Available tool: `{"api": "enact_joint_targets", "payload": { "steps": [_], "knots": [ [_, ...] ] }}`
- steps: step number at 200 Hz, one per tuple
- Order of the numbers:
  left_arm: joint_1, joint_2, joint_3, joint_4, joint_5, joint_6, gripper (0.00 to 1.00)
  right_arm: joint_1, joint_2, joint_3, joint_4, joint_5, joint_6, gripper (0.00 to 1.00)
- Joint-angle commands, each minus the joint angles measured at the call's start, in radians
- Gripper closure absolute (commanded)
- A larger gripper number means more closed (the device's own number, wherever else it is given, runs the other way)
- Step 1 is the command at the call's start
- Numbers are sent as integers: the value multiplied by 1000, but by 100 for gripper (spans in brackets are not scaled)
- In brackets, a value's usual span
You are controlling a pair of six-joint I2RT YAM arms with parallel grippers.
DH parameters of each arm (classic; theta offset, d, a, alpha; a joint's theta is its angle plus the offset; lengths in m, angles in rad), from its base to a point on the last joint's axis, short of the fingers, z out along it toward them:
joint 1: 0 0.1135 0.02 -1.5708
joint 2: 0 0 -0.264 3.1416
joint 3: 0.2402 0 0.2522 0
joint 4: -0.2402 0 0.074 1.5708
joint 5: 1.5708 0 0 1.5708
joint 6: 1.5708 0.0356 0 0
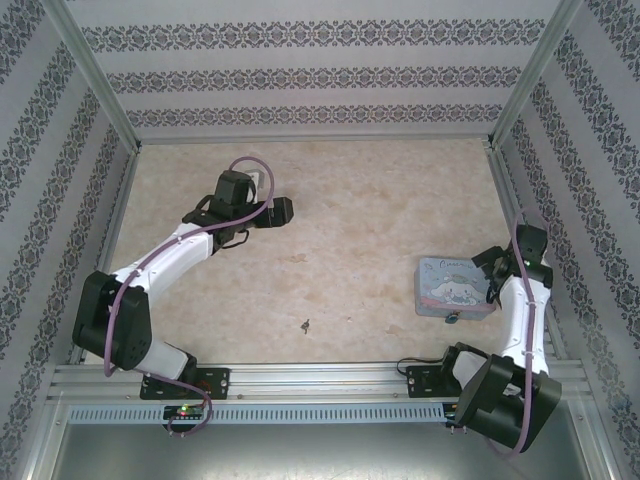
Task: Unlock the padlock with the key
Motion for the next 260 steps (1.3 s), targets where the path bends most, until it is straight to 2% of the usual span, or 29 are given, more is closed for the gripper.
{"api": "enact_joint_targets", "payload": {
  "steps": [1, 13, 32, 78, 96, 110, 133, 159, 216, 260],
  "knots": [
    [-21, -4, 34, -43, -25, -21, 0, 49, 23, -17, 47, -81, 10, 2],
    [-24, -10, 34, -45, -26, -29, 0, 103, 35, -19, 68, -83, 30, 4],
    [-32, -23, 29, -44, -31, -38, 0, 243, 55, -14, 95, -57, 92, 7],
    [-53, -45, 10, -33, -38, -84, 0, 689, 146, 43, 187, 40, 315, 8],
    [-63, -48, 2, -36, -41, -121, 0, 848, 235, 146, 174, 96, 322, 6],
    [-73, -58, -14, -37, -39, -159, 0, 910, 286, 220, 133, 135, 295, 4],
    [-100, -86, -55, -37, -24, -217, 0, 929, 300, 239, 132, 162, 254, 4],
    [-153, -109, -115, 8, 11, -294, 0, 887, 279, 205, 183, 126, 185, 3],
    [-344, -69, -165, 159, 40, -485, 0, 759, 269, 141, 304, -142, 36, 5],
    [-459, 24, -149, 231, 21, -594, 0, 727, 303, 109, 358, -275, 8, 6]
  ]
}}
